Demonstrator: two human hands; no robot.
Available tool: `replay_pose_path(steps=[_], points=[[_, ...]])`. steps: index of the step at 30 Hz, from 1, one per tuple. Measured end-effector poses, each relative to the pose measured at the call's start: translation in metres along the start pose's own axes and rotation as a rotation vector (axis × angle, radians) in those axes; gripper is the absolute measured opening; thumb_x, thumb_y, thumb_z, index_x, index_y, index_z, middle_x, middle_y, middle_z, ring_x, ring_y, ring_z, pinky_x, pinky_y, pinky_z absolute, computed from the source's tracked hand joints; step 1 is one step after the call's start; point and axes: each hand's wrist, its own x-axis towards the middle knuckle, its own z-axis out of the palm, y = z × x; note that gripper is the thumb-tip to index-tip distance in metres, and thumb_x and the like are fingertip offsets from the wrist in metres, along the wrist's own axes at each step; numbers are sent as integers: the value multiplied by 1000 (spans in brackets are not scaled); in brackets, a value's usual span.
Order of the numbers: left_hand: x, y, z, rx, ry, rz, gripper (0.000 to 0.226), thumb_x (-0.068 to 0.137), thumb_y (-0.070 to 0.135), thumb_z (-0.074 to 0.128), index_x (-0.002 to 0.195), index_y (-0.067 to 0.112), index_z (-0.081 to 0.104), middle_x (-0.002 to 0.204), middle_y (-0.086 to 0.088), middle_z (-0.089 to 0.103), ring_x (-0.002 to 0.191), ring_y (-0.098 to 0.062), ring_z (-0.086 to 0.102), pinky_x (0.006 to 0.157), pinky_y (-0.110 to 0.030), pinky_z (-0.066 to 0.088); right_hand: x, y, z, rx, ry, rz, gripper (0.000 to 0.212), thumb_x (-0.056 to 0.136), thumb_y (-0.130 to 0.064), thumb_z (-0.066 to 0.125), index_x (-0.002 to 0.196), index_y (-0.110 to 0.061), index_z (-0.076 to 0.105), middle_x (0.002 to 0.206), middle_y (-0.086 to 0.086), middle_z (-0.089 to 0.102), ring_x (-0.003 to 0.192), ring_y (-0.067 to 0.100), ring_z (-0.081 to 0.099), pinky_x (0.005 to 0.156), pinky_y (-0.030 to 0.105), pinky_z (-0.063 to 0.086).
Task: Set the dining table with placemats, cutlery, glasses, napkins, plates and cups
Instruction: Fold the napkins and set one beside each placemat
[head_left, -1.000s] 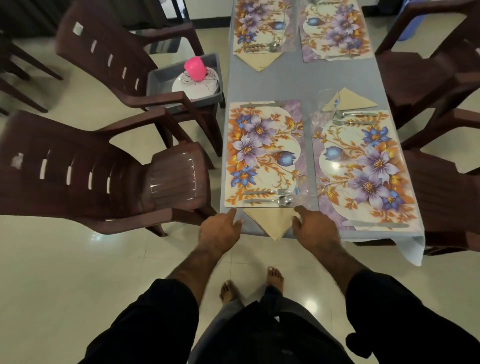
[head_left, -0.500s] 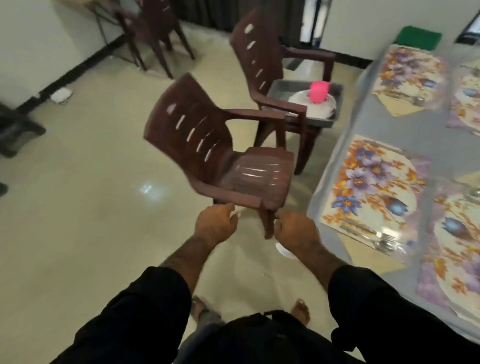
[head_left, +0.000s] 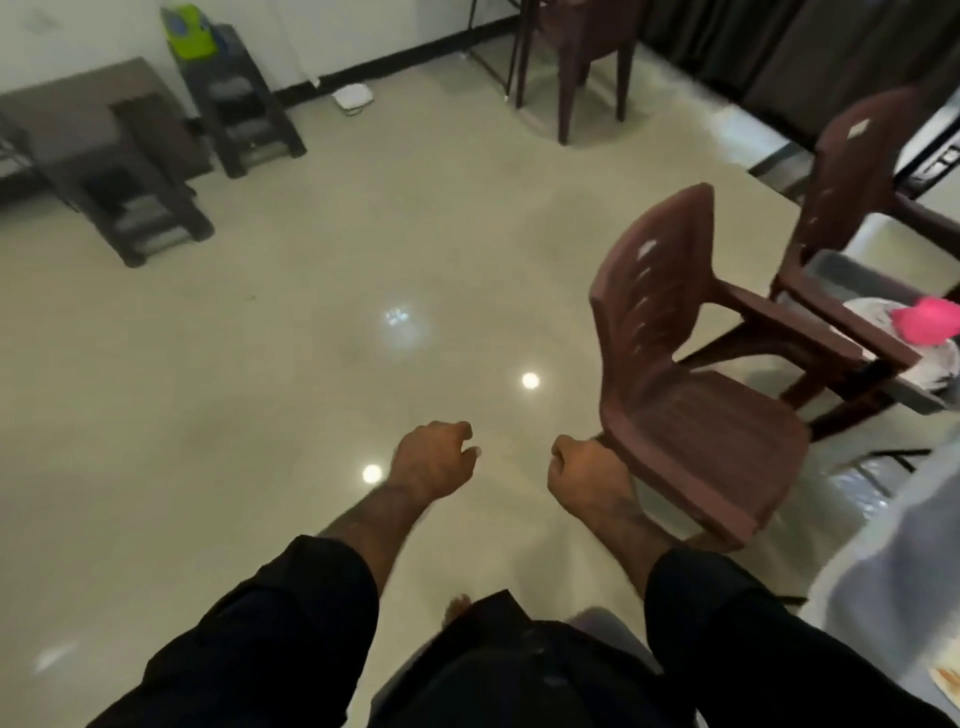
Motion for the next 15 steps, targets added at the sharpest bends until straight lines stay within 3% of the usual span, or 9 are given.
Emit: replay_pose_path(steps=[5, 8, 15], points=[[64, -39, -31, -26, -25, -57, 43, 104, 54, 53, 137, 29, 64, 127, 0, 73, 118, -26, 66, 92, -36, 51, 81, -45, -6, 11, -58, -45, 23, 98, -31, 51, 112, -21, 66, 99, 2, 72, 87, 24, 69, 72, 32, 55], [120, -49, -50, 7, -55, -57, 43, 104, 54, 52, 138, 29, 64, 128, -2, 72, 119, -26, 66, 94, -35, 51, 148, -61, -5, 15, -99, -47, 24, 101, -34, 54, 118, -23, 65, 104, -1, 71, 87, 19, 66, 70, 28, 50], [272, -64, -133, 0, -74, -153, 42, 105, 53, 52, 138, 30, 63, 129, -1, 71, 120, -25, 64, 89, -35, 49, 320, -90, -47, 69, -121, -23, 18, 93, -22, 50, 99, -20, 66, 87, -2, 65, 74, 22, 60, 63, 29, 50]])
